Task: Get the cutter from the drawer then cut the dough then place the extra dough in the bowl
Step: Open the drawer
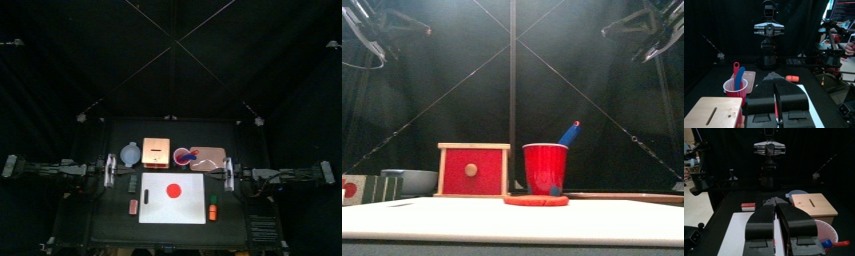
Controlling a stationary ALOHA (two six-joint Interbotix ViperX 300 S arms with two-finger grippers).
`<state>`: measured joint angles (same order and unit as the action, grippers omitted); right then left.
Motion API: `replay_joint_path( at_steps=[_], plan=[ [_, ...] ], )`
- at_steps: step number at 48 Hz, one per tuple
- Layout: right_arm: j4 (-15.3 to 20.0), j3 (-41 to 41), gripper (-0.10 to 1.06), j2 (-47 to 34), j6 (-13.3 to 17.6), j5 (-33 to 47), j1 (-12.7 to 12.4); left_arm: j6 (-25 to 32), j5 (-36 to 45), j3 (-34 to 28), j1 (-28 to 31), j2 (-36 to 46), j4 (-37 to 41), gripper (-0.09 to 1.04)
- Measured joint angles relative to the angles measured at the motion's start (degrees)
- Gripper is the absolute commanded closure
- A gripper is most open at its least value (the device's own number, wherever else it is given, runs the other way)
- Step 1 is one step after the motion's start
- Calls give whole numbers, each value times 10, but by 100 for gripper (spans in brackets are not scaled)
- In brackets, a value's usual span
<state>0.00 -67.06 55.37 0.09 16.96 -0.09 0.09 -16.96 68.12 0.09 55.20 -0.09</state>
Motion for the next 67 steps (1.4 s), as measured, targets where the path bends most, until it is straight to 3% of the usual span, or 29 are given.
replay_joint_path(
  at_steps=[7, 18, 27, 33, 43, 53, 58, 67],
  plan=[
    [-13, 5, 104, -40, -10, 15, -24, -5, -42, -2, 4, -46, -38, 92],
    [-69, 79, 104, -210, -7, 100, -98, -15, -185, -1, -1, -149, -133, 89],
    [-105, 156, 104, -367, -4, 188, -158, -69, -337, 7, -33, -263, -265, 87],
    [-119, 213, 104, -472, -4, 227, -183, -125, -384, 0, -62, -345, -296, 76],
    [-126, 336, 104, -634, -2, 235, -199, -229, -392, -55, -64, -482, -308, 45],
    [-127, 429, 104, -739, -5, 235, -200, -339, -392, -91, -66, -566, -317, 15],
    [-130, 447, 104, -758, -5, 226, -200, -397, -386, -90, -67, -577, -362, 9],
    [-145, 466, 104, -776, -6, 171, -200, -479, -340, -83, -67, -577, -482, 9]
  ],
)
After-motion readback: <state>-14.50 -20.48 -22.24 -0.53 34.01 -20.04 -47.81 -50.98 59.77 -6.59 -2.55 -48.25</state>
